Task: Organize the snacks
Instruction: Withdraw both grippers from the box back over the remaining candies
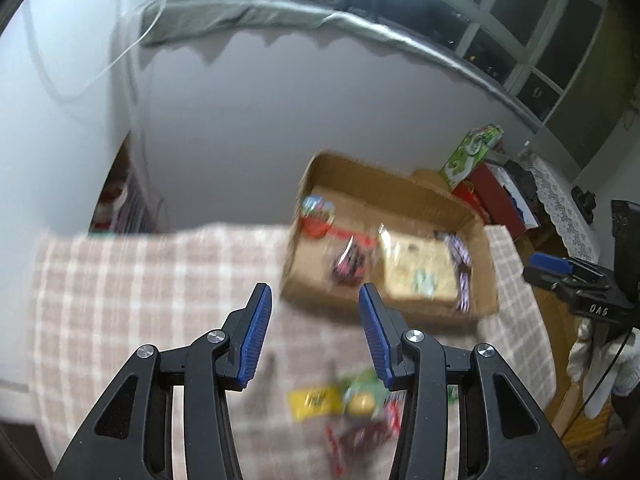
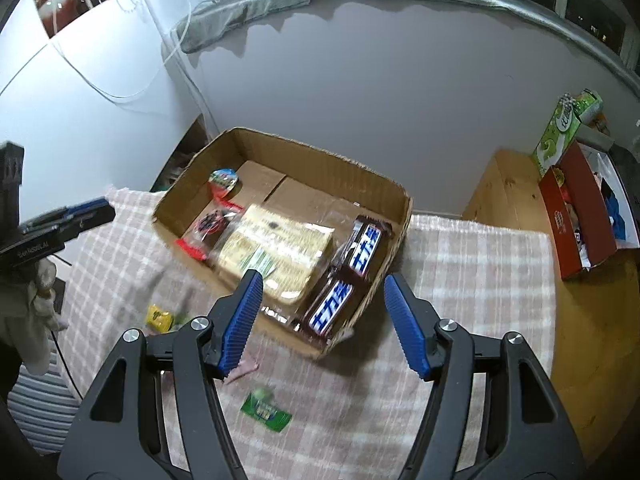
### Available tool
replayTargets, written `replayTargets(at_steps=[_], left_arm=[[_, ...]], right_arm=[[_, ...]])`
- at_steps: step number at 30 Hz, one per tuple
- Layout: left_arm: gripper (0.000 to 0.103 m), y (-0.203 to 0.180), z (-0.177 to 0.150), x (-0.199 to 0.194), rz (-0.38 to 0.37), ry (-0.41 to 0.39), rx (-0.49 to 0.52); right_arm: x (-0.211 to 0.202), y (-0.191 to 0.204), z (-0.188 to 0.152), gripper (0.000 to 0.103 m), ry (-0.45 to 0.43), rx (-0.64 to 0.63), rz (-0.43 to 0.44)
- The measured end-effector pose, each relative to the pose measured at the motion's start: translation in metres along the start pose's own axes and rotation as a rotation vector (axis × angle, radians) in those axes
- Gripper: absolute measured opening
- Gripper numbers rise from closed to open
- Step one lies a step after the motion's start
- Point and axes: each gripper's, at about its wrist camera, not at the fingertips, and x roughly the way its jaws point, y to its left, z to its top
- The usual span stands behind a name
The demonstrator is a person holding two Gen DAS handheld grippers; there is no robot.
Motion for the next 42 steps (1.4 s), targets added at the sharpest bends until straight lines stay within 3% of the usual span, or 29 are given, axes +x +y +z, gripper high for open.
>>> replayTargets(at_steps=[4,8,11,13,17,20,24,28,42], left_arm=[[0.044,0.015,-0.027,-0.006,0.007,0.019,-0.041],[0.044,0.021,-0.054,-0.004,-0.022,0.063,-0.061],[0.044,0.020,-0.071,-0.005,-0.054,0.085,-0.088],[0.044,0.017,-0.081,-0.006,-0.070,0.100,-0.103],[0.044,0.012,-0.101,-0.014,-0.070,0.088,-0.136],[0.044,0.007,-0.108,-0.013,-0.085,0.108,-0.149],[0.044,0.000,-0.112,-0.009,-0.107,0.127,-0.118],[0.044,-0.003,-0.114,-0.004,-0.125,0.149,-0.104],[0.044,-0.008,-0.124,0.015,-0.134,0.188,-0.163]], right_arm=[[-0.010,0.005,-0.025,0.081,-0.043,0.047,0.017],[-0.013,0.011,-0.048,0.081,-0.050,0.061,-0.054],[-0.008,0.004,-0.069,0.081,-0.014,0.144,-0.085],[0.000,-0.004,-0.085,0.081,0.051,0.201,-0.076],[0.005,-0.011,-0.109,0.081,0.097,0.222,-0.033],[0.006,-0.007,-0.117,0.080,0.126,0.192,0.032],[0.015,0.009,-0.118,0.067,0.175,0.070,0.090],[0.026,0.018,-0.120,0.058,0.198,0.026,0.132],[0.065,0.033,-0.107,0.058,0.291,-0.176,0.214]])
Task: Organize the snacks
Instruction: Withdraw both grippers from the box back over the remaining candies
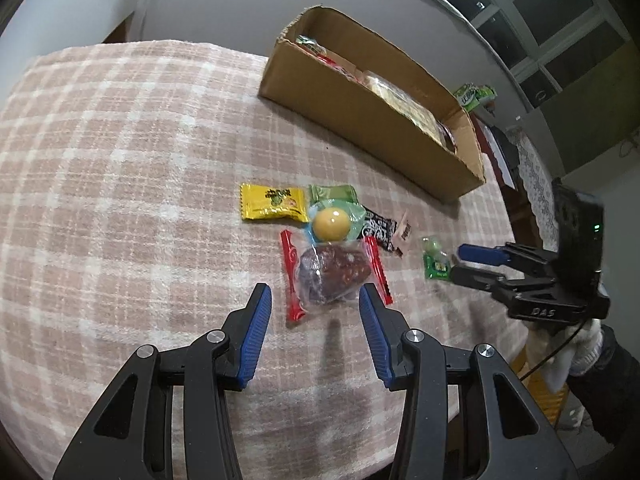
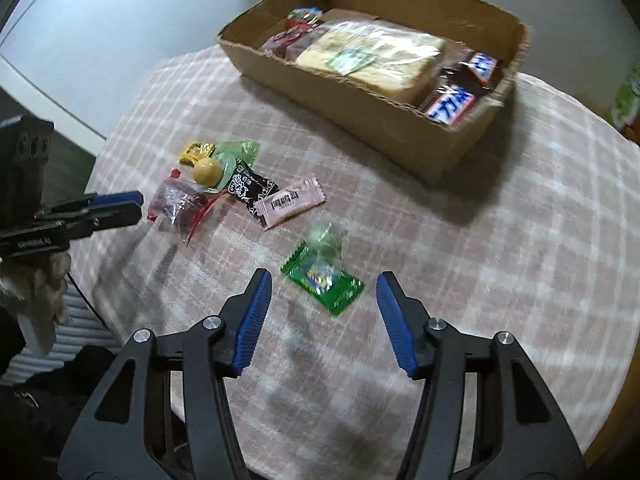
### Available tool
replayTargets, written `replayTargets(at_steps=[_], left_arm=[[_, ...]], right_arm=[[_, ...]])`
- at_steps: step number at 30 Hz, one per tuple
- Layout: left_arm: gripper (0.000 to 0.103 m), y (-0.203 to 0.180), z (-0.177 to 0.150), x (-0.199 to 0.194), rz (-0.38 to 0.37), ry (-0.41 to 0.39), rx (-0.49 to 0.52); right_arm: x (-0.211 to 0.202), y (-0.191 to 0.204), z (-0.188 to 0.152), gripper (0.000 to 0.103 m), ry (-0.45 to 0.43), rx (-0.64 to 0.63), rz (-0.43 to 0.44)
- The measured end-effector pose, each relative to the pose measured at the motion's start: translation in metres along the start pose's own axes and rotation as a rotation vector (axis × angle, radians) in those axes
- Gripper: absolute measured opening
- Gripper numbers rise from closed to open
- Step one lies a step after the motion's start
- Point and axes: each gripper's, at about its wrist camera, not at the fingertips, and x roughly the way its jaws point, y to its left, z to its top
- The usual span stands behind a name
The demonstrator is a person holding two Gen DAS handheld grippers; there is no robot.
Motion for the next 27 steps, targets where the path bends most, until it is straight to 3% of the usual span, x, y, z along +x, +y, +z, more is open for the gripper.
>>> replayTargets(at_steps=[4,10,19,27], left_arm=[[0.044,0.001,0.006,0.001,0.001,0.006,0.019],[0.044,-0.001,0.005,0.003,-0.014,0.025,0.031],[0.053,-0.016,0.003,0.013,0.004,0.022,0.072],[0.061,-0.021,0.000,0.034,0.092,0.041,0.109]], right_arm=[[0.014,0.002,0.008,0.056,0.034,-0.031,0.009],[0.017,0.009,0.000,0.051,0.052,0.022,0.048],[0.020,0.024,0.001,0.043,0.014,0.024,-0.067],[0.025,0.036,0.000,0.043,0.004,-0.016,-0.138]])
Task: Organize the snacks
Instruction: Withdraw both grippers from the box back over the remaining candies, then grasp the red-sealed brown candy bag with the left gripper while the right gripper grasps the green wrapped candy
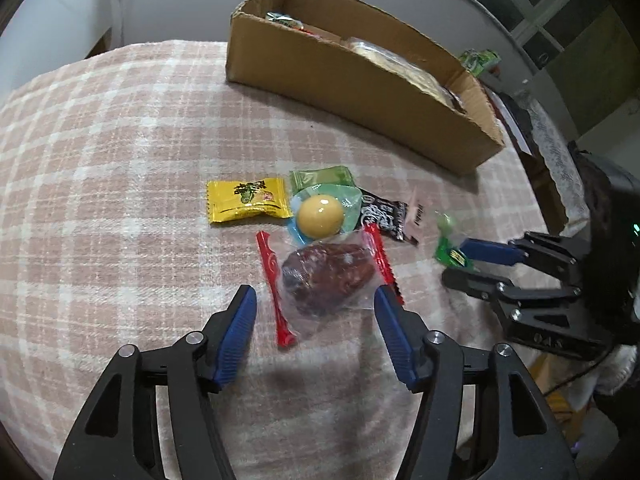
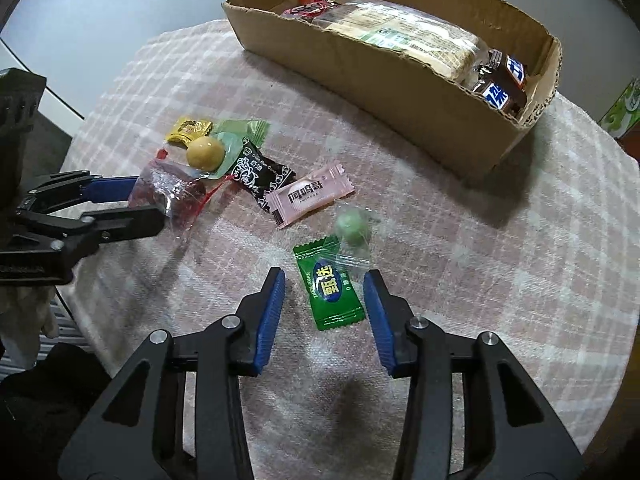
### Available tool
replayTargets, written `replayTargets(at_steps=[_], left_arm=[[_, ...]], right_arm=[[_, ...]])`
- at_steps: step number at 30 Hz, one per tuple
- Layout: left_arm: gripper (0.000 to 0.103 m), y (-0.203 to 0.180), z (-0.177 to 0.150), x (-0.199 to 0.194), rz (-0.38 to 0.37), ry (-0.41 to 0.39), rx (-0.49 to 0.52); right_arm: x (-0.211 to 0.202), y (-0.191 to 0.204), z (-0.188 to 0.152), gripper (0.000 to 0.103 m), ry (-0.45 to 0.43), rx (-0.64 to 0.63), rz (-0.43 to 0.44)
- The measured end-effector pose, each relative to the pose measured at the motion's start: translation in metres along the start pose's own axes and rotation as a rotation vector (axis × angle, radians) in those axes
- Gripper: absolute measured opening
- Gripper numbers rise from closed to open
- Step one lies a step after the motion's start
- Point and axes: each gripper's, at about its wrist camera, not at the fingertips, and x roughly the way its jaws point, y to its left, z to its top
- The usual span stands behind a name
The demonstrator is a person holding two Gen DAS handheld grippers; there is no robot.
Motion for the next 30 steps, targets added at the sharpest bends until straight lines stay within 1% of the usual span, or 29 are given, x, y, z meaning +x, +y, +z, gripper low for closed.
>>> replayTargets(at_steps=[3,5,6,7,9,11,13,15,19,22,23,26,28,30], left_arm=[[0.061,-0.003,0.003,0.000,-0.007,-0.008,-0.009],[0.061,-0.006,0.003,0.003,-0.022,0.007,-0.009],[0.061,-0.009,0.002,0.003,-0.044,0.016,0.008],[0.061,-0.013,0.000,0.002,-0.048,0.024,0.031],[0.061,-0.016,-0.005,-0.004,-0.048,0.036,0.063],[0.061,-0.010,-0.005,-0.014,-0.039,0.024,0.057],[0.061,-0.005,-0.002,-0.022,-0.023,0.004,0.073],[0.061,-0.002,0.005,-0.022,-0.023,0.000,0.098],[0.061,-0.011,0.024,-0.013,-0.032,0.001,0.204],[0.061,-0.020,0.028,-0.001,-0.069,0.043,0.285],[0.061,-0.021,0.028,0.002,-0.070,0.053,0.297],[0.061,-0.020,0.022,0.009,-0.110,0.103,0.282],[0.061,-0.022,0.017,0.008,-0.113,0.106,0.270],[0.061,-0.024,0.014,0.004,-0.108,0.095,0.262]], right_arm=[[-0.001,0.001,-0.002,0.043,-0.001,-0.005,-0.008],[-0.002,0.000,-0.003,0.043,0.001,-0.003,-0.005],[-0.002,-0.001,-0.002,0.043,0.003,0.003,0.001],[-0.001,-0.001,-0.002,0.043,0.005,0.009,0.007],[-0.002,-0.003,-0.002,0.043,0.008,0.019,0.015],[-0.005,-0.006,-0.004,0.043,0.009,0.029,0.020],[-0.006,-0.008,-0.006,0.043,0.009,0.033,0.020],[-0.006,-0.008,-0.007,0.043,0.008,0.038,0.023],[-0.008,-0.014,-0.009,0.043,0.007,0.058,0.042],[-0.007,-0.017,-0.008,0.043,0.015,0.060,0.060],[-0.007,-0.017,-0.008,0.043,0.017,0.057,0.063],[-0.008,-0.018,-0.008,0.043,0.024,0.053,0.075],[-0.008,-0.017,-0.009,0.043,0.029,0.051,0.088],[-0.009,-0.016,-0.010,0.043,0.035,0.056,0.123]])
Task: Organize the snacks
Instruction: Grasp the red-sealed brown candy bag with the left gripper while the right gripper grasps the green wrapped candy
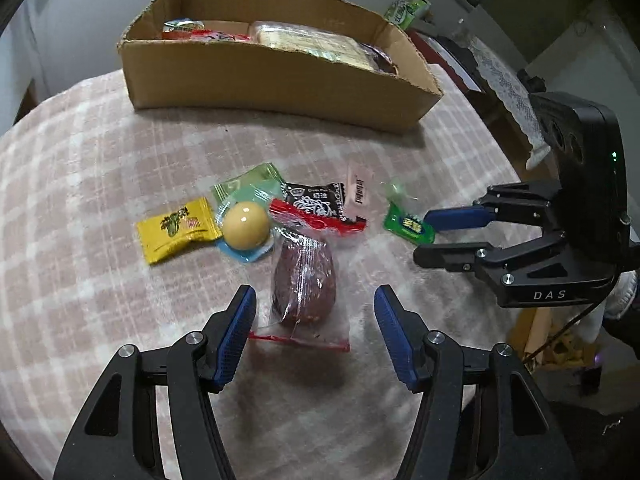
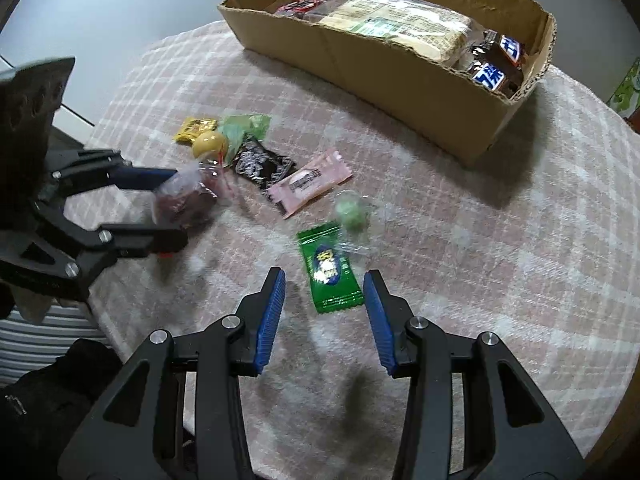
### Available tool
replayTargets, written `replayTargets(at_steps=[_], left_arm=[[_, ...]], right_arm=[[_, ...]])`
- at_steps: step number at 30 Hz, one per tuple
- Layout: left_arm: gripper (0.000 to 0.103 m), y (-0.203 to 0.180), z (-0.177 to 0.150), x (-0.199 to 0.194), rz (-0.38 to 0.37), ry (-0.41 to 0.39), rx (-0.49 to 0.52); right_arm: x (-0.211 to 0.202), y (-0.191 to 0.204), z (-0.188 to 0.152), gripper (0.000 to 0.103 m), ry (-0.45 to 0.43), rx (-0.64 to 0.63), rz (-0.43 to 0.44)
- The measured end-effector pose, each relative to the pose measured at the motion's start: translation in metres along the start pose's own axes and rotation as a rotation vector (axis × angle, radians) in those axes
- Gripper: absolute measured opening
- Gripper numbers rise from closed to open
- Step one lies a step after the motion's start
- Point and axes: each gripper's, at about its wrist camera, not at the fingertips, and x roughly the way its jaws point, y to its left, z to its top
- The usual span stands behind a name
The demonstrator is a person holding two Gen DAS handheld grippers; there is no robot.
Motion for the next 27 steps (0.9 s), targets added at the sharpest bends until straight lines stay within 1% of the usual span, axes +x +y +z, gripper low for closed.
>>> replayTargets(at_steps=[2,3,6,11,12,13,17,21,27], left_arm=[[0.061,-0.001,0.001,-0.004,0.015,-0.019,-0.009],[0.061,-0.002,0.003,-0.004,0.028,-0.025,-0.006],[0.061,-0.004,0.009,0.002,0.049,-0.009,0.017],[0.060,-0.012,0.014,0.016,0.075,0.002,0.053],[0.059,-0.012,0.013,0.017,0.079,0.000,0.053],[0.057,-0.011,0.013,0.018,0.082,-0.001,0.052],[0.041,-0.014,0.012,0.022,0.109,-0.002,0.061],[0.037,-0.010,0.007,0.019,0.111,-0.019,0.029],[0.037,-0.001,0.000,0.002,0.089,-0.065,-0.061]], right_arm=[[-0.001,0.002,-0.001,0.040,0.000,-0.004,-0.004],[0.000,0.002,-0.001,0.036,0.001,-0.012,-0.023],[0.003,0.003,0.003,0.036,-0.002,-0.013,-0.047],[0.010,0.013,0.011,0.035,0.001,-0.063,-0.102],[0.011,0.016,0.012,0.032,0.002,-0.074,-0.114],[0.012,0.017,0.012,0.027,0.003,-0.082,-0.122],[0.012,0.019,0.013,0.024,0.005,-0.094,-0.132],[0.010,0.021,0.010,0.022,0.009,-0.099,-0.141],[-0.001,0.010,0.002,0.020,-0.022,-0.015,-0.110]])
